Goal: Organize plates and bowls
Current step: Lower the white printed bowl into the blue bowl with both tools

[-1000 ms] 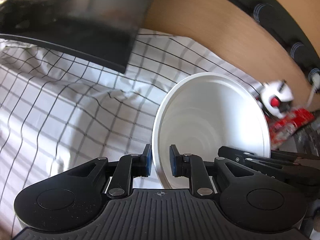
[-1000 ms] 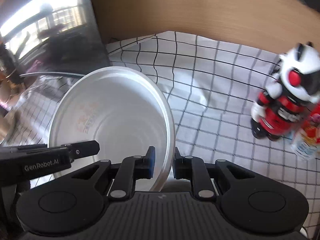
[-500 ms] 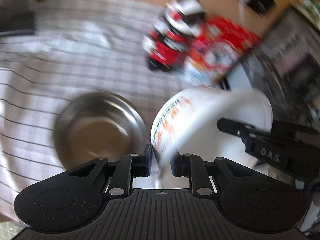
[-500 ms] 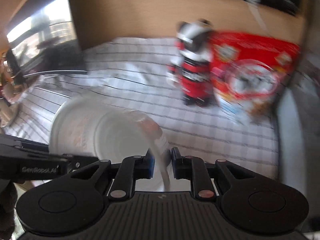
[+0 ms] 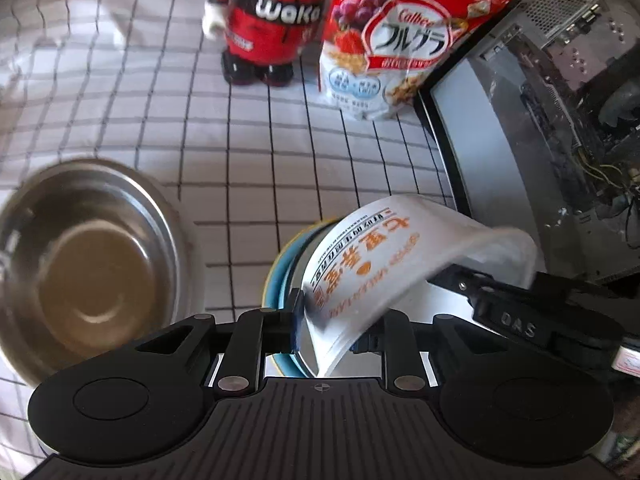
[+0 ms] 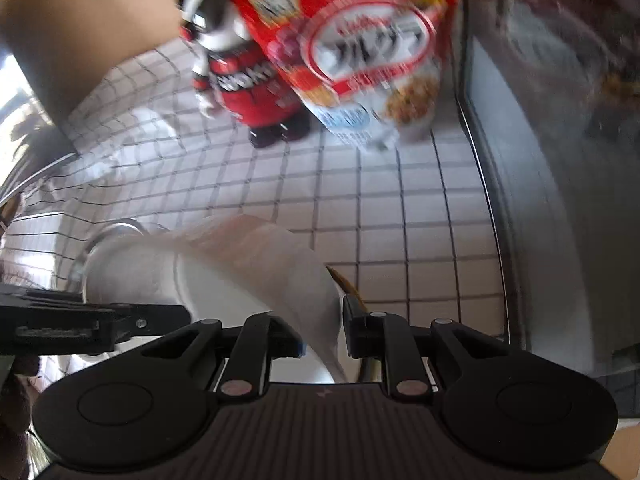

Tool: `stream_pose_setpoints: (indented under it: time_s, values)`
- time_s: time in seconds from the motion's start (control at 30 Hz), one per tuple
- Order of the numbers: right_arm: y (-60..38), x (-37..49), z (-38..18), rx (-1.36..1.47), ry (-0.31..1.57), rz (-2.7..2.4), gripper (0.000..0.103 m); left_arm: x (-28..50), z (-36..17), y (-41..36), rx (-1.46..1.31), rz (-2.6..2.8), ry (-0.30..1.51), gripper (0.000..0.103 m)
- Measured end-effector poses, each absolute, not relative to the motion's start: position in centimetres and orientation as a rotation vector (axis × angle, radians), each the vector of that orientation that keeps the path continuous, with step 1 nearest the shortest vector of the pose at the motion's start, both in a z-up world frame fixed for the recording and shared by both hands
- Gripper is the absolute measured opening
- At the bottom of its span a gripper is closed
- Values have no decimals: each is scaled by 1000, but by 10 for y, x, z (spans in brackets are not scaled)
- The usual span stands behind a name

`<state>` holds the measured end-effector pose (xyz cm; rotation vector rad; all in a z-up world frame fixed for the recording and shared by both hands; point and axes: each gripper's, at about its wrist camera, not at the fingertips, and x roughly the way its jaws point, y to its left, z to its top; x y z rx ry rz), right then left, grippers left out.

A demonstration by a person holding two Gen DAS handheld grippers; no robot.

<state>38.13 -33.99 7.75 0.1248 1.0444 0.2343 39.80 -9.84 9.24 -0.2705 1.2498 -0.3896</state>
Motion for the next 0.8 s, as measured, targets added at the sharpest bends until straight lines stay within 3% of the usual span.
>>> stream_pose_setpoints:
  time_s: [0.33,0.57,0.67,0.8]
  values:
    - [-337,385,78,85,1008,215,19,385,100,-107,-114,-460,1179,26]
    - [-327,382,96,32,922,225,30,380,117,-114,-39,-451,1023,27]
    - [-326,383,101,32,906,235,37,384,111,-108,-112,-417,1014,27]
    - [-330,389,98,50,915,224,39,388,102,-102,-157,-385,1019,27]
